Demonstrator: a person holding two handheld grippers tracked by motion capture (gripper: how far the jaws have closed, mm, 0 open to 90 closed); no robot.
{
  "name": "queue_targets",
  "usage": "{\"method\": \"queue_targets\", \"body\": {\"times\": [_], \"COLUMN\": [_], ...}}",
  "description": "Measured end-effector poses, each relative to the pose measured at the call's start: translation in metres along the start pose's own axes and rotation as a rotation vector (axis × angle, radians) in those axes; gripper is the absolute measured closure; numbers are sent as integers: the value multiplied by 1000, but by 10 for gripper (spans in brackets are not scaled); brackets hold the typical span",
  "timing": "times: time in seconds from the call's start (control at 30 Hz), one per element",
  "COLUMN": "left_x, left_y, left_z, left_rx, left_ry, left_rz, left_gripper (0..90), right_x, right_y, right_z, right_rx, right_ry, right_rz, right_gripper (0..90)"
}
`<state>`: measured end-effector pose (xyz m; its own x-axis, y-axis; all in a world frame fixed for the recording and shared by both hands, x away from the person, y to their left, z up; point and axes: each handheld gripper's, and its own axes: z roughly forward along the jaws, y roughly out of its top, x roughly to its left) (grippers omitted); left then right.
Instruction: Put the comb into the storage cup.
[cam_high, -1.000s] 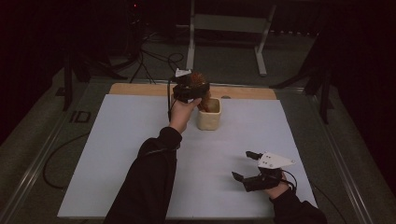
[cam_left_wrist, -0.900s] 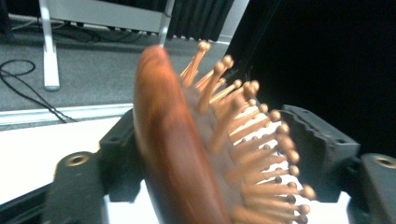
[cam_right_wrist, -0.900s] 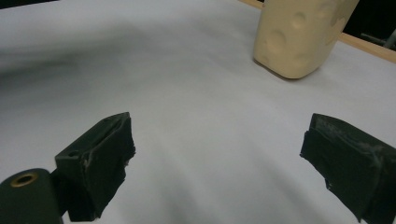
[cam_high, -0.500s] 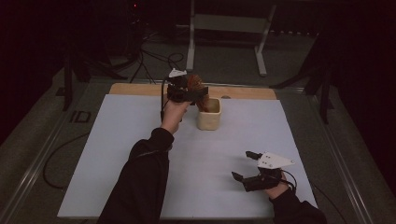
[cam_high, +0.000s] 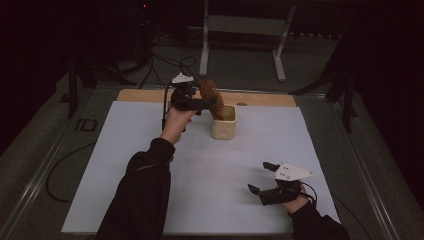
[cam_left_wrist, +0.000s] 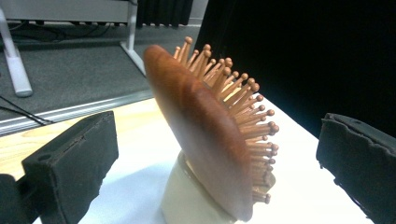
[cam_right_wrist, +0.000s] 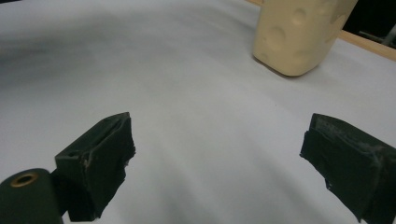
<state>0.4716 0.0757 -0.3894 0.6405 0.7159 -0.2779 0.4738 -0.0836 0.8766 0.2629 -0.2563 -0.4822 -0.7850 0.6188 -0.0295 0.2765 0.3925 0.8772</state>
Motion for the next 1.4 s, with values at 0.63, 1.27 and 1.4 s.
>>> {"method": "queue_targets", "body": {"times": [0.63, 1.27, 1.4], "left_x": [-1, -5, -6], "left_y": [-7, -30, -37], "left_z": [-25, -69, -77], "left_rx": [25, 96, 107], "left_ry": [-42, -85, -81], "left_rz": [144, 219, 233], "left_gripper": [0, 0, 0], "right_x": [2, 1, 1], "right_y": [1, 0, 1], "right_z": [2, 6, 6], "right_rx": [7, 13, 11], "right_ry": [3, 10, 10], "right_rz": [-4, -9, -7], "right_gripper": [80, 80, 80]}}
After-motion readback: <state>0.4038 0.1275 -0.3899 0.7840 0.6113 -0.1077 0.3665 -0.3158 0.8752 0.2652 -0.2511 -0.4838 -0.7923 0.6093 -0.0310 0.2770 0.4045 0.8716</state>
